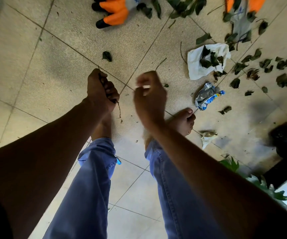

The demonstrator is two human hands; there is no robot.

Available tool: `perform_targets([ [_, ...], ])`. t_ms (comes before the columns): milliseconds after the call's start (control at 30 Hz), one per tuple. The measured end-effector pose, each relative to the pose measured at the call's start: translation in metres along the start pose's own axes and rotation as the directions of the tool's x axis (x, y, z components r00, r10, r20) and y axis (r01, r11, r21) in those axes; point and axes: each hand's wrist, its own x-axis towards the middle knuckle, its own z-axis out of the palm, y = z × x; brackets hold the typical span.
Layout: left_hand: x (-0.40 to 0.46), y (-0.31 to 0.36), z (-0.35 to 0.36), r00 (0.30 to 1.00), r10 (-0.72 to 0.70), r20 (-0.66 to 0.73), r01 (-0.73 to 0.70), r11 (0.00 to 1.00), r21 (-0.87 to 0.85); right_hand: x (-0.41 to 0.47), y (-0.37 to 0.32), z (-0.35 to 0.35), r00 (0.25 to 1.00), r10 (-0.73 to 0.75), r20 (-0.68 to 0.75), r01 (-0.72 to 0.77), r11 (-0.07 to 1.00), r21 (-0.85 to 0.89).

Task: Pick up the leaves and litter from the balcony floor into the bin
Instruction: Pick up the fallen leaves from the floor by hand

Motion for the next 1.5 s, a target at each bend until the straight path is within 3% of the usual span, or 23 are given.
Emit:
perform_targets([
  [67,0.004,0.003,-0.007,0.999,-0.032,0.036,0.030,0.998,0.047,0.025,0.042,-0.016,0.997,0.042,-0.061,-0.055,0.967,-0.247],
  [133,0.007,0.007,-0.015,0.994,-0.062,0.095,0.055,0.995,0.078,0.047,0.079,-0.032,0.995,0.089,-0.035,-0.095,0.886,-0.453],
  [200,0.009,0.008,-0.022,0.986,-0.089,0.144,0.078,0.993,0.086,0.063,0.102,-0.040,0.993,0.120,0.024,-0.086,0.830,-0.550],
  [367,0.013,0.008,-0.035,0.971,-0.137,0.198,0.122,0.989,0.086,0.088,0.111,-0.035,0.981,0.046,0.189,0.080,0.793,-0.604],
  [467,0.015,0.008,-0.037,0.966,-0.154,0.209,0.138,0.987,0.086,0.097,0.098,-0.034,0.975,-0.099,0.199,0.202,0.773,-0.602],
  [533,0.017,0.008,-0.037,0.962,-0.175,0.211,0.158,0.983,0.095,0.109,0.089,-0.033,0.940,-0.258,0.223,0.341,0.668,-0.661],
  [633,0.021,0.010,-0.038,0.959,-0.204,0.199,0.185,0.976,0.111,0.129,0.080,-0.030,0.827,-0.417,0.376,0.554,0.492,-0.672],
  [767,0.021,0.014,-0.040,0.961,-0.210,0.179,0.193,0.975,0.110,0.145,0.076,-0.026,0.724,-0.330,0.606,0.688,0.283,-0.668],
  [1033,0.021,0.020,-0.046,0.957,-0.220,0.187,0.201,0.972,0.118,0.152,0.075,-0.022,0.740,-0.254,0.623,0.666,0.410,-0.624],
  [1167,0.021,0.027,-0.042,0.961,-0.210,0.182,0.192,0.975,0.114,0.145,0.056,-0.005,0.829,-0.271,0.489,0.534,0.643,-0.549],
  [1267,0.021,0.036,-0.041,0.969,-0.182,0.169,0.167,0.981,0.101,0.130,0.026,0.031,0.856,-0.283,0.433,0.466,0.785,-0.408],
  [1500,0.020,0.052,-0.048,0.981,-0.150,0.122,0.143,0.988,0.064,0.117,0.005,0.107,0.796,-0.286,0.533,0.546,0.719,-0.430],
])
